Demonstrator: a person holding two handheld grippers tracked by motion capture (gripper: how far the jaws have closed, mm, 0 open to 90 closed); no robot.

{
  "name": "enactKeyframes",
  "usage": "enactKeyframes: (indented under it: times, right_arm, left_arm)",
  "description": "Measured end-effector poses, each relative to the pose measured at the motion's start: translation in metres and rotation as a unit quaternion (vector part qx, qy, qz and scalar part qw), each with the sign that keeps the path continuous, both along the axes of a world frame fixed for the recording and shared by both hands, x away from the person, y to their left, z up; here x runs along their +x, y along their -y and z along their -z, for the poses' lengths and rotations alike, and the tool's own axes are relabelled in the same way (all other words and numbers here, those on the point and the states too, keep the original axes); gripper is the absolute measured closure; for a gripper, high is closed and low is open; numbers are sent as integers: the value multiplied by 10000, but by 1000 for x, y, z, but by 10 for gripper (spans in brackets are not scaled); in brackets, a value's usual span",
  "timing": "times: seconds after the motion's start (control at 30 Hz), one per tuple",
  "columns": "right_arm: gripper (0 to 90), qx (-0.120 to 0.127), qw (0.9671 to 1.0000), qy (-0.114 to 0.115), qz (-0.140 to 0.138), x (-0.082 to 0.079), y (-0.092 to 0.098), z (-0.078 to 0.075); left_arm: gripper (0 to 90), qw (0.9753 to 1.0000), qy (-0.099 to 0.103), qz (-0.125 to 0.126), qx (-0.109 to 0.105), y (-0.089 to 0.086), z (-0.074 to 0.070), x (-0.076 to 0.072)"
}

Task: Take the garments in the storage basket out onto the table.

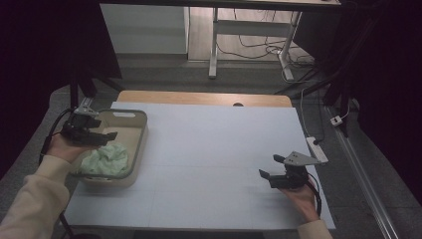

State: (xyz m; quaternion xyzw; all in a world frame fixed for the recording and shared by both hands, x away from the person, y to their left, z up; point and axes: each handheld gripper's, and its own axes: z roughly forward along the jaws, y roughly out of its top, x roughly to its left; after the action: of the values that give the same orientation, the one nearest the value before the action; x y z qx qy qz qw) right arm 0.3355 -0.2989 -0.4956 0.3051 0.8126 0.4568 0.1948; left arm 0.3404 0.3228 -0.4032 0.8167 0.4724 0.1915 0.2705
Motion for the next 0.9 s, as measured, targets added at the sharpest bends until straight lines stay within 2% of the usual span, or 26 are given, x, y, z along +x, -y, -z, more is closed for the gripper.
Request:
enactKeyframes:
  times: [0.17,0.33,0.4,0.53,0.63,0.7,0.83,0.9]
  right_arm:
    - [174,7,10000,-6,-4,0,0,0]
    - [174,-1,10000,-25,-7,0,0,0]
    - [176,-14,10000,-27,-13,0,-1,0]
    - [175,-18,10000,-28,-8,0,-1,0]
    - [176,0,10000,-25,4,0,0,0]
    - [176,-16,10000,-47,-9,0,0,0]
    - [175,-8,10000,-44,-12,0,-1,1]
    - [175,-32,10000,-56,-10,0,0,1]
  left_arm:
    - [250,9997,-250,-22,72,-6,8,1]
    - [250,9984,-540,63,178,-6,17,2]
    - [250,9969,-708,158,306,-5,21,5]
    - [250,9954,-850,211,400,-4,25,9]
    - [250,9932,-1018,270,498,-3,32,12]
    - [257,9926,-1043,275,563,-2,36,14]
    - [258,9919,-1101,284,565,-1,41,17]
    - [258,9907,-1181,315,589,-1,44,18]
